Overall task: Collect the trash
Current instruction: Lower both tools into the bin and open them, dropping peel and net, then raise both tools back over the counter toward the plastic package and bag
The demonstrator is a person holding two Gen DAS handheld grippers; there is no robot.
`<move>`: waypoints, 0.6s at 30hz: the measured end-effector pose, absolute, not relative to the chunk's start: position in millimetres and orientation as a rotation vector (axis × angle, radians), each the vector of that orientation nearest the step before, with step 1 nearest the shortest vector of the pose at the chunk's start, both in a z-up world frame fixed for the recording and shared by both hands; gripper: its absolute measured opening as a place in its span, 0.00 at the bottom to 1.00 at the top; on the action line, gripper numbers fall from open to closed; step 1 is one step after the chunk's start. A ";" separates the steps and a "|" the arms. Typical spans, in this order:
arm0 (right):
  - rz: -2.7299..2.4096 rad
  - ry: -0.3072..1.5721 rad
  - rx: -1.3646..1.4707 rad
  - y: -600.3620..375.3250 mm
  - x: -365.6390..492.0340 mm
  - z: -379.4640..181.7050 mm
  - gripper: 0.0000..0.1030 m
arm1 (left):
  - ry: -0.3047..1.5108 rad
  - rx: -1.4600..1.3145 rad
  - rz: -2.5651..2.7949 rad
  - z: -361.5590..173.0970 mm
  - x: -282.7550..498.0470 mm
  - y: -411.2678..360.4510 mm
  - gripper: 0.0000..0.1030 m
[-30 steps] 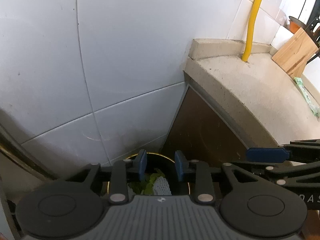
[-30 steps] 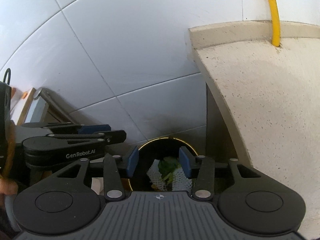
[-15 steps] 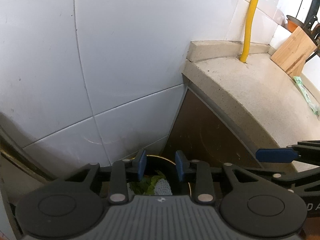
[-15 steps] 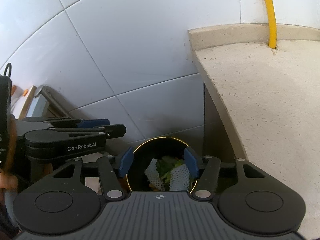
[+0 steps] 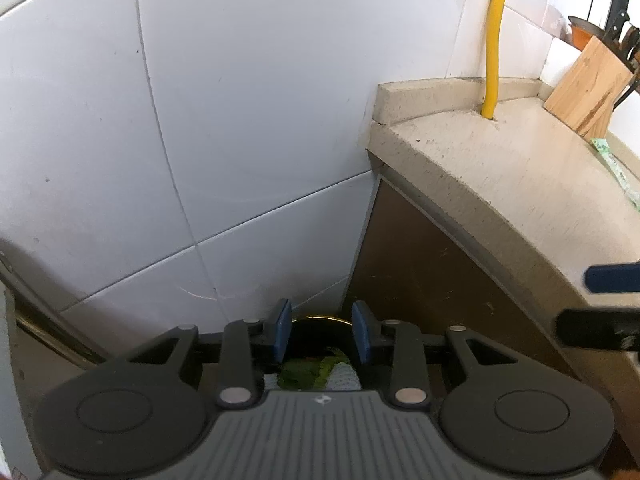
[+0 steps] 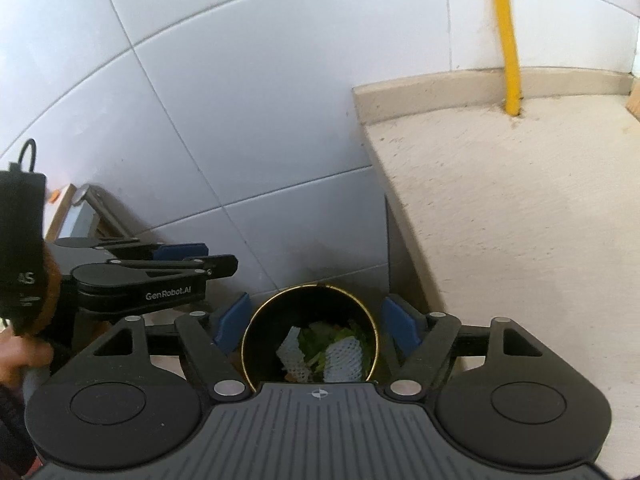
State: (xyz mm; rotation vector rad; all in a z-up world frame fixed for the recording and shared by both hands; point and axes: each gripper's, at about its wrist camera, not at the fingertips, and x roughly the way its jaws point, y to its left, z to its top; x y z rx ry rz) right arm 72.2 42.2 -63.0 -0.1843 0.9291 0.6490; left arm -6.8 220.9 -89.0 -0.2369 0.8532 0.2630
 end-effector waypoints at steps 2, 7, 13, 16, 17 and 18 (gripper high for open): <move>0.645 0.921 -0.178 35.3 72.1 -58.0 0.78 | 0.852 -0.225 0.270 -89.1 -7.5 218.5 0.27; 0.643 0.888 -0.150 16.3 68.6 -41.7 0.79 | 0.828 -0.212 0.282 -83.1 -11.8 212.8 0.27; 0.616 0.819 -0.108 -14.1 67.1 -19.6 0.82 | 0.758 -0.240 0.243 -58.8 -17.5 191.1 0.35; 0.559 0.802 -0.085 -37.2 73.0 -13.6 0.83 | 0.729 -0.225 0.186 -44.2 -12.9 174.8 0.39; 0.534 0.797 -0.075 -44.4 76.3 -11.6 0.83 | 0.720 -0.212 0.165 -38.8 -9.5 168.1 0.40; 0.502 0.792 -0.058 -56.2 79.4 -10.1 0.83 | 0.712 -0.195 0.141 -33.2 -5.3 161.0 0.41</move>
